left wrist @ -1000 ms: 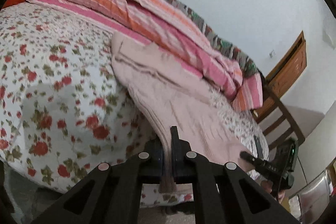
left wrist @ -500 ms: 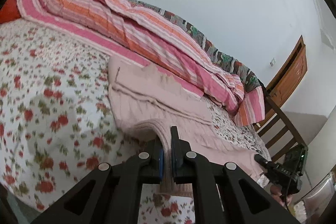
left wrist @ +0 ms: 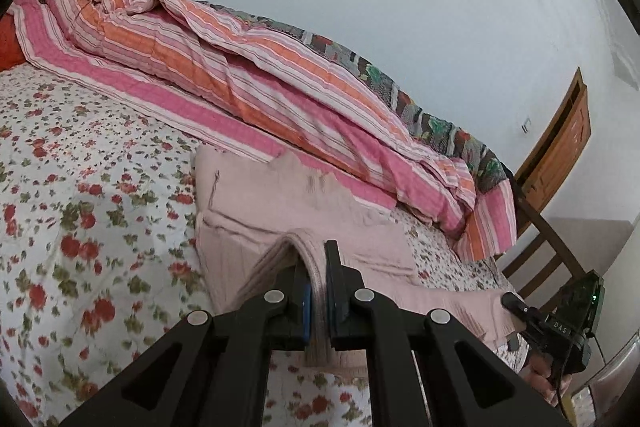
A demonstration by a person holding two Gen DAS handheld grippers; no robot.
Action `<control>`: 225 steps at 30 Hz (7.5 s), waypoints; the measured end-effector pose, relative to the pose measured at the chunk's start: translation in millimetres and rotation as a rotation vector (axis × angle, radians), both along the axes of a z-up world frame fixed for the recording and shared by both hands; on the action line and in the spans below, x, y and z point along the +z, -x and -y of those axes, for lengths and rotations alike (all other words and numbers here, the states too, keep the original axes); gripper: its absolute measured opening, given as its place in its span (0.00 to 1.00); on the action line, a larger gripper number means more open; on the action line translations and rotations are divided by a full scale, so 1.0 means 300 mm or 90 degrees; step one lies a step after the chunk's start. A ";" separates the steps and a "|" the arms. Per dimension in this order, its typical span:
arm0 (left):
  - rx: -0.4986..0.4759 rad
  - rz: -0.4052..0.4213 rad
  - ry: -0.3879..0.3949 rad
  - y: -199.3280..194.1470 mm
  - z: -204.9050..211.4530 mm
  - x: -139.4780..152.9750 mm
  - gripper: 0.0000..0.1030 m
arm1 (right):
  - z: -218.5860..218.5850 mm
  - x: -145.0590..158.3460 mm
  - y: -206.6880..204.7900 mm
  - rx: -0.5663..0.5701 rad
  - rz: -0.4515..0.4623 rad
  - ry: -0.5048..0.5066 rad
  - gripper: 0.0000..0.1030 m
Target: Fold small clothes
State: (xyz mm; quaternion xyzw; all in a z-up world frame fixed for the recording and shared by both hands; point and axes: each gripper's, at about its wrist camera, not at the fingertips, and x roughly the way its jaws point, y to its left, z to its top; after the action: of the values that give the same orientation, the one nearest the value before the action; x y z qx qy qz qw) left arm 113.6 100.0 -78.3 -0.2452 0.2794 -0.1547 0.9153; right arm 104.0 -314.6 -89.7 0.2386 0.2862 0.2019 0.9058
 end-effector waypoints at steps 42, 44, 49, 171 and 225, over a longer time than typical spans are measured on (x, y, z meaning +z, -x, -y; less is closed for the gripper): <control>0.080 -0.094 -0.041 -0.713 0.041 -0.184 0.07 | -0.080 -0.128 -0.790 -0.032 -0.076 0.095 0.05; 0.064 -0.092 -0.021 -0.714 0.034 -0.195 0.09 | -0.071 -0.148 -0.805 -0.032 -0.088 0.081 0.09; 0.057 -0.096 0.036 -0.717 0.003 -0.201 0.53 | -0.028 -0.193 -0.805 -0.045 -0.112 0.030 0.41; 0.003 -0.135 -0.102 0.072 0.098 -0.233 0.38 | -0.009 -0.201 0.056 -0.044 -0.058 0.217 0.37; 0.086 -0.153 -0.112 -0.395 0.104 -0.279 0.06 | -0.028 -0.293 -0.521 -0.094 -0.168 0.217 0.11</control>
State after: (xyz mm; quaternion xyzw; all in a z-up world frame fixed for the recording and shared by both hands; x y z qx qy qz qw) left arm 232.2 68.8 -161.9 -0.1990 0.3824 -0.0375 0.9015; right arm 260.3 -306.1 -177.5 0.1268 0.4141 0.0505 0.8999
